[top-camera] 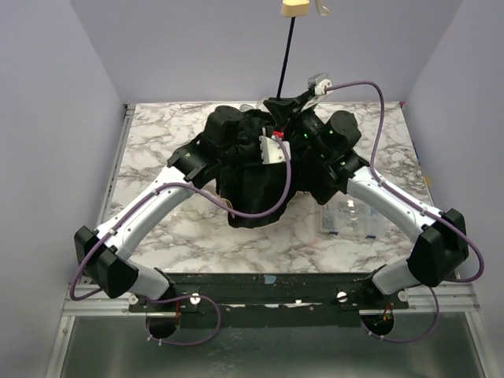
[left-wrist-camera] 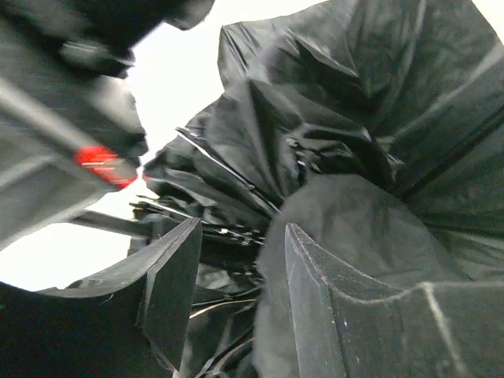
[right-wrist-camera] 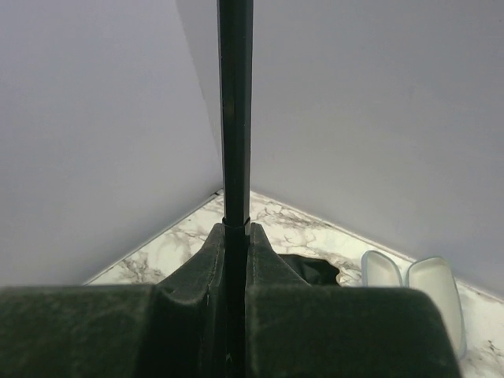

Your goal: Open the umbrella

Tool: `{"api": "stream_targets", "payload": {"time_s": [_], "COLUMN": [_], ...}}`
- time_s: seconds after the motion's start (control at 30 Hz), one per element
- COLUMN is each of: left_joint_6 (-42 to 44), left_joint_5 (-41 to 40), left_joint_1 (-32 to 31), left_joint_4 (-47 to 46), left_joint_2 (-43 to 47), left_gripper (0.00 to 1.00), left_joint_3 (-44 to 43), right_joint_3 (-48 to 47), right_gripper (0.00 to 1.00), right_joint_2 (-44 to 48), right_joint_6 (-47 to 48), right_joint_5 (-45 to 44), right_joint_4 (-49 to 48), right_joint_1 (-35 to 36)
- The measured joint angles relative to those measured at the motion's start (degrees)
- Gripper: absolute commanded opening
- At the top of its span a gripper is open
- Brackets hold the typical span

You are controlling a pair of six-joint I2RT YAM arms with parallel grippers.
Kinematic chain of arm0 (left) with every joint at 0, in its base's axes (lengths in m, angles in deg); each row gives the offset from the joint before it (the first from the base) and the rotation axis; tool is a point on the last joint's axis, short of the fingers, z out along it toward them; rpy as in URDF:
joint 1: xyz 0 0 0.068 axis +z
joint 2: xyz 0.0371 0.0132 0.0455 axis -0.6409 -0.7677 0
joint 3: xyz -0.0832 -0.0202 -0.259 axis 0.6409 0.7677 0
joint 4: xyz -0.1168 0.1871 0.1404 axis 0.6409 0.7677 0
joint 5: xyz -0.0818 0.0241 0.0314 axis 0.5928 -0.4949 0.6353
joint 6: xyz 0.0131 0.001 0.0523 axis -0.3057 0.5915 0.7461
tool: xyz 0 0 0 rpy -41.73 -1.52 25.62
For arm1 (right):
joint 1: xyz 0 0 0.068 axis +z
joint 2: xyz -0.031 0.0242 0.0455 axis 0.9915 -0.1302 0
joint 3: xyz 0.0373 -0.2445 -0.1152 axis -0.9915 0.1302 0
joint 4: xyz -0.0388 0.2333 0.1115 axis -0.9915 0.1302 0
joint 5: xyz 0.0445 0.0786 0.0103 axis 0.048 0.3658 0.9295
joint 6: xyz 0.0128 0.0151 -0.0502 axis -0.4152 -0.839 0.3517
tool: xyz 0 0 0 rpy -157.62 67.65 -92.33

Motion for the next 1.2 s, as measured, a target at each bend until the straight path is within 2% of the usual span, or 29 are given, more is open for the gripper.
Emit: {"api": "stream_targets", "payload": {"time_s": [0.2, 0.23, 0.33, 0.4, 0.47, 0.6, 0.7, 0.8, 0.87, 1.0, 1.2], "left_joint_6": [5.1, 5.6, 6.4, 5.6, 3.9, -2.5, -10.6, -16.2, -18.3, -20.1, -18.2], "left_joint_5": [-3.0, -2.9, -1.8, -1.2, -0.7, 4.1, 10.0, 12.2, 12.0, 9.0, 2.1], "left_joint_1": [-2.6, -2.8, -2.9, -2.8, -2.6, 0.2, 5.7, 9.5, 9.9, 9.9, 8.6], "left_joint_4": [3.0, 3.5, 5.7, 7.1, 7.3, 7.2, 3.7, -1.0, -3.3, -4.7, -5.0], "left_joint_2": [-2.3, -2.2, -1.9, -1.8, -1.0, 2.6, 5.8, 8.4, 9.3, 7.1, 1.6], "left_gripper": [0.48, 0.52, 0.75, 0.82, 0.84, 0.83, 0.78, 0.71, 0.65, 0.61, 0.59], "left_joint_3": [5.9, 7.4, 10.9, 11.7, 11.7, 9.9, 6.2, 3.8, 2.9, 1.6, 2.3], "right_joint_3": [-2.3, -2.8, -4.1, -4.5, -4.5, -4.0, -1.9, -0.7, -0.4, -0.4, -0.4], "right_gripper": [0.00, 0.00, 0.00, 0.00, 0.00, 0.00, 0.00, 0.00, 0.00, 0.00, 0.00], "right_joint_2": [-0.1, -0.1, -0.1, -0.2, -0.2, 0.1, 0.9, 1.0, 1.0, 1.0, 1.1], "right_joint_6": [0.9, 1.3, 1.8, 2.3, 3.1, 4.3, 5.2, 5.9, 5.9, 5.6, 2.8], "right_joint_5": [-3.4, -3.7, -4.1, -4.1, -4.1, -3.4, -2.4, -1.7, -1.5, -1.2, -0.6], "right_joint_4": [1.1, 1.3, 1.5, 1.5, 1.5, 1.1, 0.8, 1.3, 1.5, 1.5, 1.6], "right_joint_1": [0.0, 0.0, -0.2, -0.3, -0.3, -0.3, -0.3, -0.3, -0.3, -0.3, -0.3]}}
